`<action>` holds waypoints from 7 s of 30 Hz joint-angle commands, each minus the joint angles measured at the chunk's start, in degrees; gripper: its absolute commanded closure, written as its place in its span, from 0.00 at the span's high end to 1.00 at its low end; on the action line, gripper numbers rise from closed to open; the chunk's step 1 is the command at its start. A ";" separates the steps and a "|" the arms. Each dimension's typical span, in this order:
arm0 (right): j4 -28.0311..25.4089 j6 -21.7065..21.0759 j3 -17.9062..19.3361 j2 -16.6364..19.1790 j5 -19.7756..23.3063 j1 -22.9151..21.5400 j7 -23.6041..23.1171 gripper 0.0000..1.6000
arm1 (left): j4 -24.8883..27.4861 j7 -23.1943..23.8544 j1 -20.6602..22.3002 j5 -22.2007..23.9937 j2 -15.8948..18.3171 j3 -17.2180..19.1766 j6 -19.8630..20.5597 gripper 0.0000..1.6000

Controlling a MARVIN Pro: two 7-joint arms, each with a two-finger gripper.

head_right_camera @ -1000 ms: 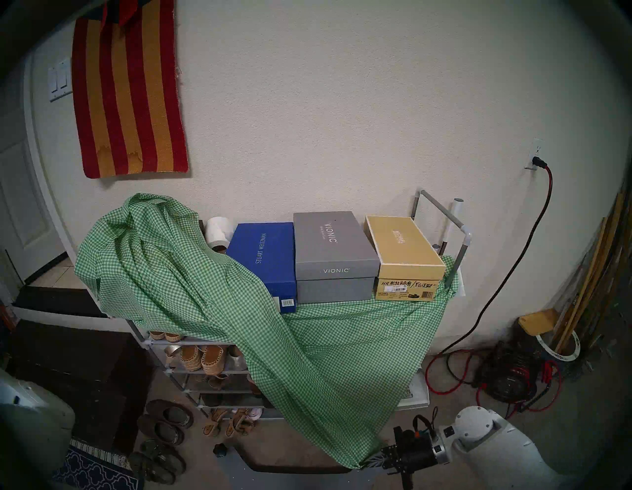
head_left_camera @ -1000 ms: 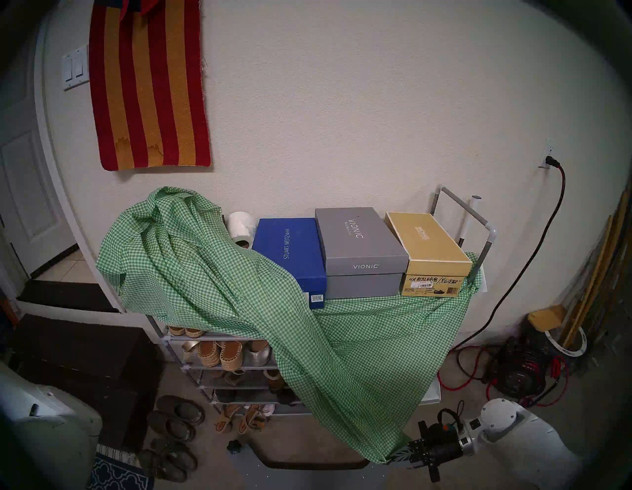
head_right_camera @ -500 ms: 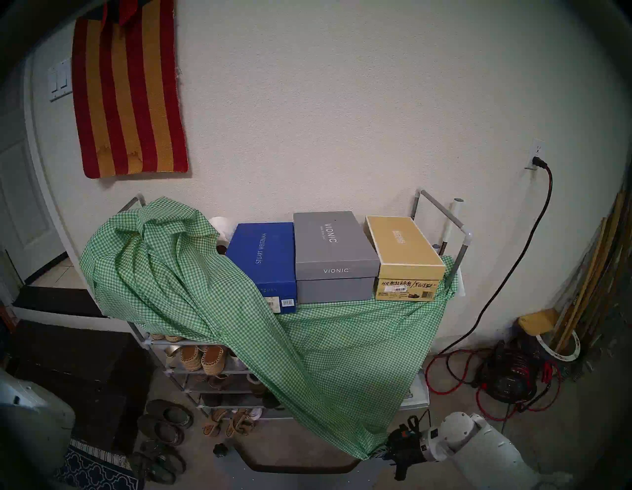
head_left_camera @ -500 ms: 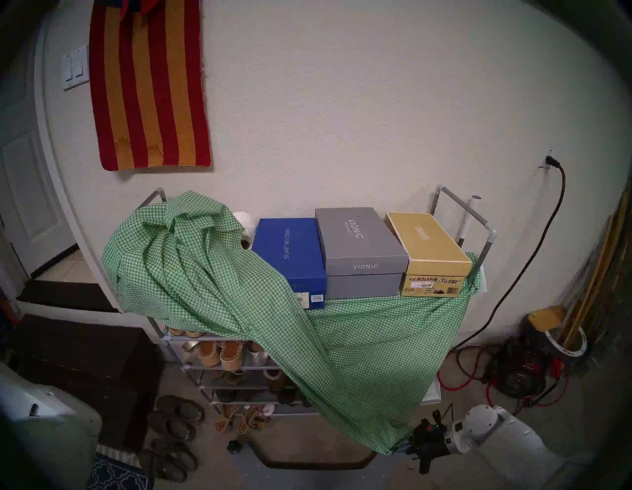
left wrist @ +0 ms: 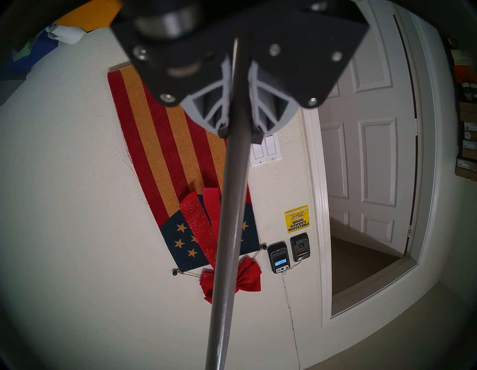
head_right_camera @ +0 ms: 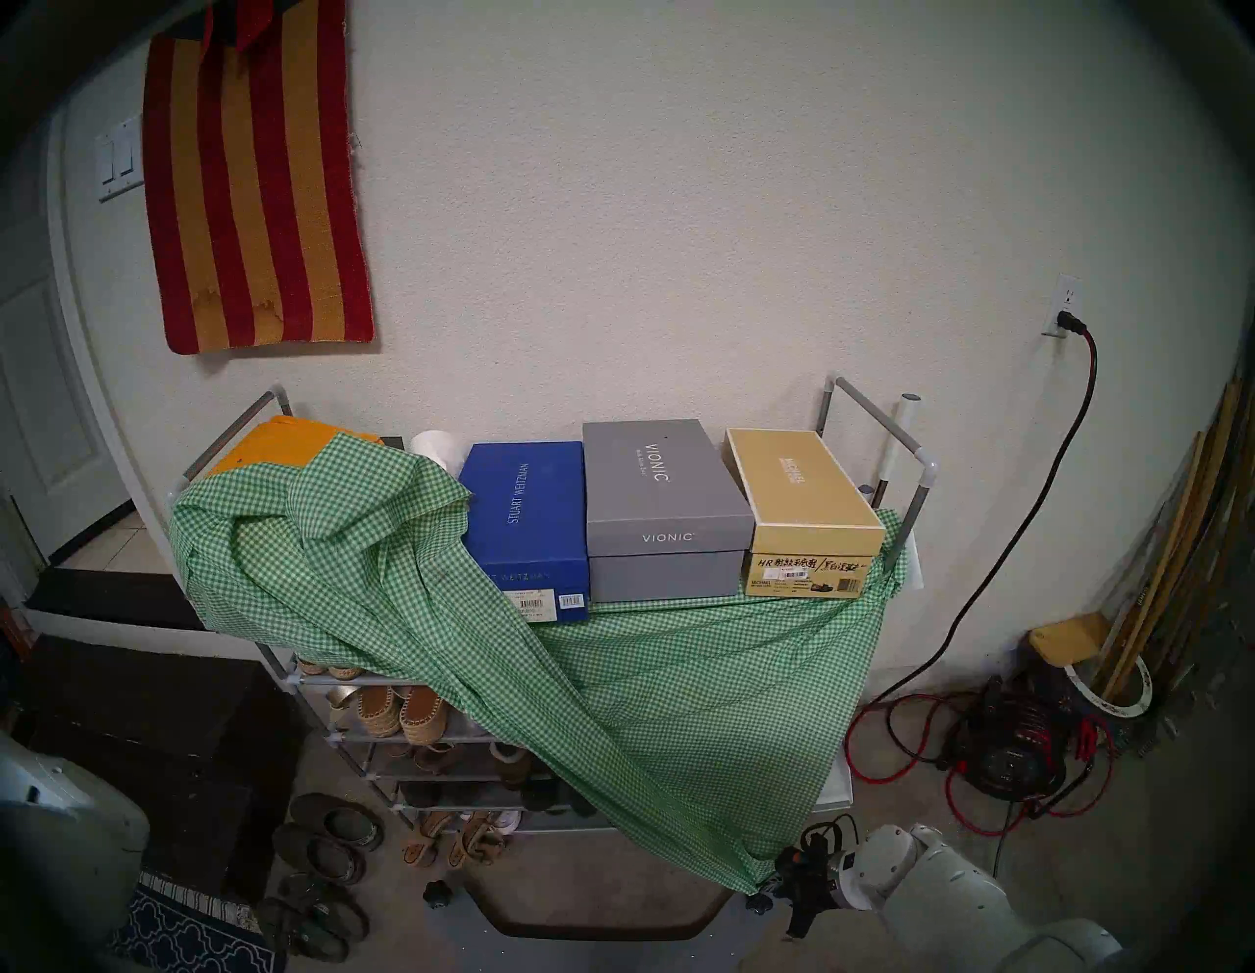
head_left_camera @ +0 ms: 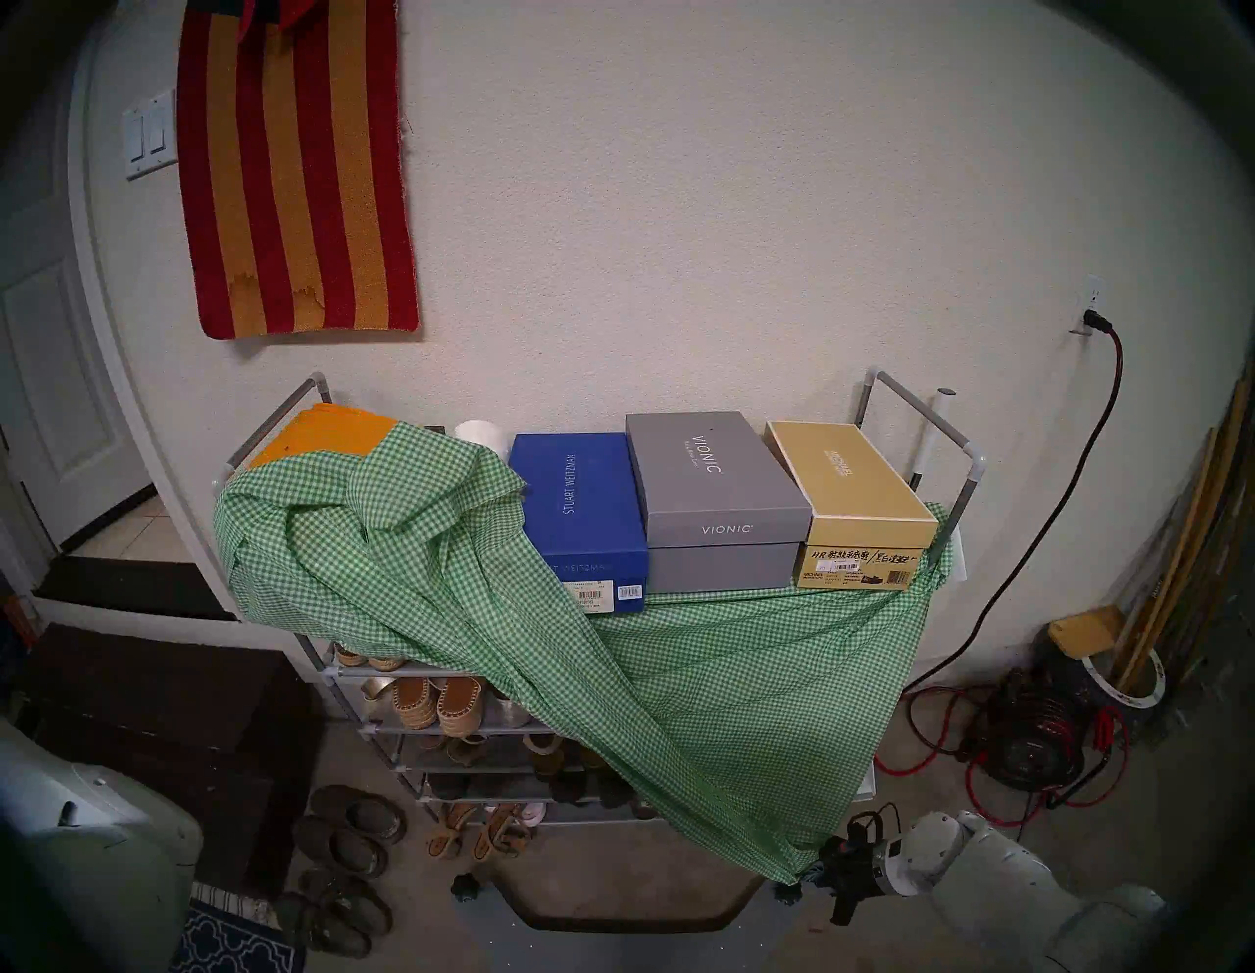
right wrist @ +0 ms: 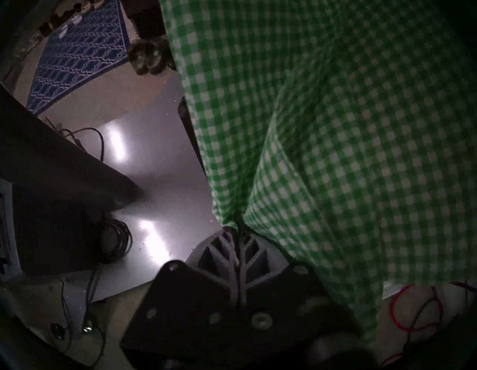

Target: Lift the object off the cloth, cover the shoe rack with the cloth, put the object back

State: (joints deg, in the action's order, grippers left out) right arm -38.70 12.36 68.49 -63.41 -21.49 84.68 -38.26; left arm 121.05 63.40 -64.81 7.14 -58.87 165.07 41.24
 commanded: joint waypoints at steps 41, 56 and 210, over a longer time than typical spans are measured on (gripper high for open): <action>16.77 20.74 1.66 -7.03 -3.68 -10.39 20.73 0.00 | -0.08 0.50 0.17 -0.32 0.07 -0.07 -0.09 0.00; 17.64 24.51 0.82 -5.58 -0.42 -12.08 6.25 1.00 | -0.07 1.52 0.95 -1.43 -0.09 -0.07 -0.04 0.00; 5.07 42.64 27.41 -2.60 31.22 6.44 -11.38 1.00 | -0.01 0.68 0.40 -0.70 -0.01 -0.07 -0.05 0.00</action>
State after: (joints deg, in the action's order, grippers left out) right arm -30.08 54.90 93.24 -66.83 4.63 84.47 -46.66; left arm 121.07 63.46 -64.48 6.45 -58.91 165.07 41.25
